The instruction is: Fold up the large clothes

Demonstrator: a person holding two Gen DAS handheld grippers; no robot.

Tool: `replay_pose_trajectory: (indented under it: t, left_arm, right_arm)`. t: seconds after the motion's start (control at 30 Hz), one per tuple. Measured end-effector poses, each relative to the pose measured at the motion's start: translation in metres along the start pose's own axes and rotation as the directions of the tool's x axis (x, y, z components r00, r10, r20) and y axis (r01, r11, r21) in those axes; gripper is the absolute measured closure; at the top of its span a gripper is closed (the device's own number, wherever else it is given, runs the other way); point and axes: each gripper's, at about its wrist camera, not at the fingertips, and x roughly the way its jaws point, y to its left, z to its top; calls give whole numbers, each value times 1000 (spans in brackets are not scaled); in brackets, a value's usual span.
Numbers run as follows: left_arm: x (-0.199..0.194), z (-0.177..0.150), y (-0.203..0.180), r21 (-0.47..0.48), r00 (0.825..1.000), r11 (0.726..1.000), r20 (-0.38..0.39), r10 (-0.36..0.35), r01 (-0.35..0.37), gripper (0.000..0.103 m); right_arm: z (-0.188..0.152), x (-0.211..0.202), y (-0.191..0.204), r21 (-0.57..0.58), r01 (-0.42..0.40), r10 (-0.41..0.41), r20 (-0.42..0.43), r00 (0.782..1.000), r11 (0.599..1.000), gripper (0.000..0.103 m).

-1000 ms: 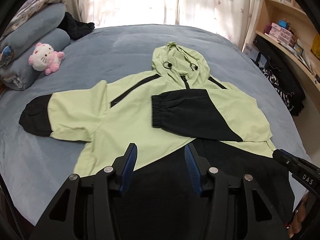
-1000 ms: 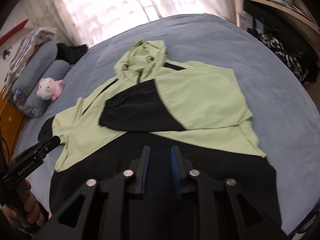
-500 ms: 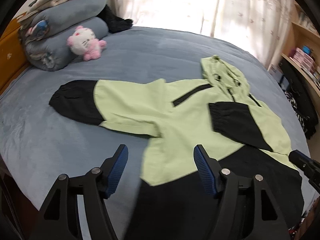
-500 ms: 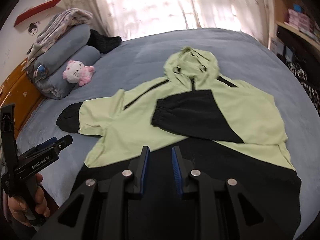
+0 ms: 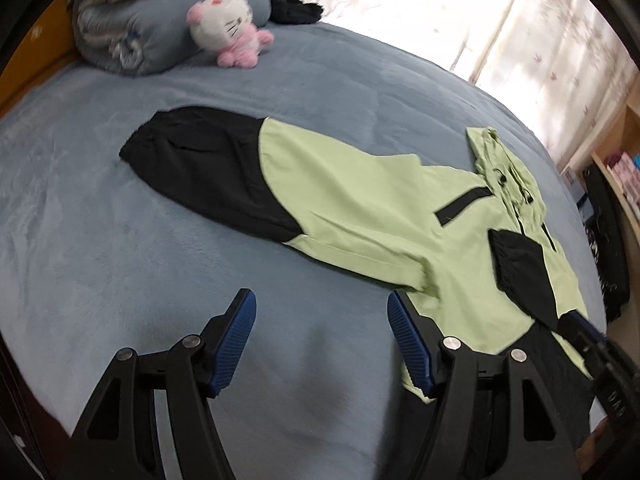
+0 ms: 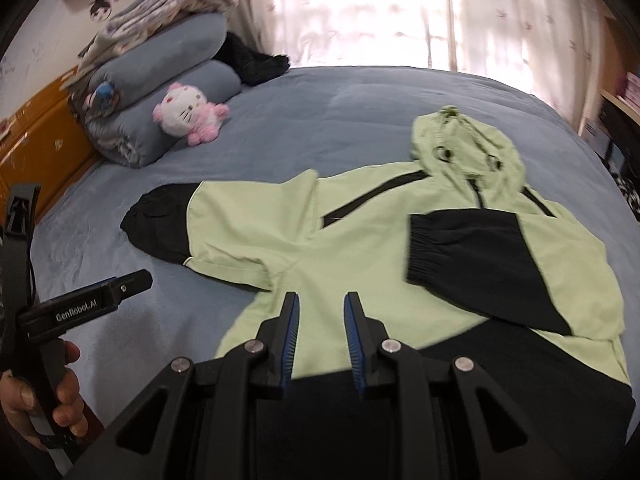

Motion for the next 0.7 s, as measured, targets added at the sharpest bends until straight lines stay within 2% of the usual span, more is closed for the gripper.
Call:
replay_pose_trajectory:
  t: [0.13, 0.23, 0.37, 0.43, 0.6, 0.63, 0.7]
  left_arm:
    - [22, 13, 29, -61, 998, 997, -34, -58, 56, 36]
    - [42, 23, 57, -118, 990, 985, -55, -132, 125, 36]
    - [70, 38, 92, -181, 962, 954, -89, -259, 240, 36]
    - [86, 45, 110, -217, 943, 932, -104, -318, 290, 36]
    - [117, 60, 146, -303, 910, 880, -84, -406, 365, 36]
    - [121, 65, 151, -310, 906, 871, -66, -419, 381, 36]
    - [128, 72, 156, -318, 908, 866, -37, -417, 385, 36]
  right_arm:
    - [6, 31, 30, -49, 11, -11, -1, 1000, 999, 80]
    - [11, 54, 46, -68, 34, -34, 3, 999, 997, 80]
    - [18, 85, 59, -58, 50, -51, -5, 999, 997, 80]
    - [22, 101, 63, -43, 54, -55, -16, 998, 998, 80]
    - [28, 125, 69, -22, 43, -44, -30, 999, 999, 80]
    - [29, 128, 69, -23, 42, -43, -31, 999, 999, 80]
    - [29, 134, 70, -23, 41, -42, -35, 999, 999, 80]
